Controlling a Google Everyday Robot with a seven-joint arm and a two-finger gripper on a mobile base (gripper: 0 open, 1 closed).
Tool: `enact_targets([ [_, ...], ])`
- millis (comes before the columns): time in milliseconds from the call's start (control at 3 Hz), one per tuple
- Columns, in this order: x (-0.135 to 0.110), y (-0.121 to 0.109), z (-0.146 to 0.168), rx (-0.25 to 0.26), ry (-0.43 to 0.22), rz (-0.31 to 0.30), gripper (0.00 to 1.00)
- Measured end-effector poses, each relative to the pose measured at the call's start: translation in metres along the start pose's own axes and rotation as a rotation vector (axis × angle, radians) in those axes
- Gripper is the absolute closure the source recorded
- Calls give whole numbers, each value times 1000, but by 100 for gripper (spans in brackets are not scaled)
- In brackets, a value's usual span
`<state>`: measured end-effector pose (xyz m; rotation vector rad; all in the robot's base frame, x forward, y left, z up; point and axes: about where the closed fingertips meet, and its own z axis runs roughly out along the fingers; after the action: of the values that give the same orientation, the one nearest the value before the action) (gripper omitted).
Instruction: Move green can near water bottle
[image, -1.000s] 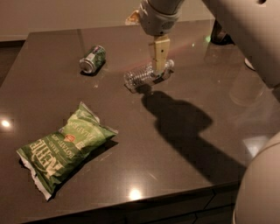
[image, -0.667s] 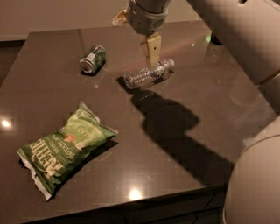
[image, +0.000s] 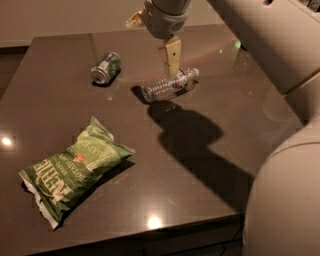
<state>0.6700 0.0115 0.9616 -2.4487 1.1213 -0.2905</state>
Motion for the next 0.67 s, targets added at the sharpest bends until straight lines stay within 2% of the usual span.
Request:
enact_targets([
  [667,4,-50,35,-12,20,-133,0],
])
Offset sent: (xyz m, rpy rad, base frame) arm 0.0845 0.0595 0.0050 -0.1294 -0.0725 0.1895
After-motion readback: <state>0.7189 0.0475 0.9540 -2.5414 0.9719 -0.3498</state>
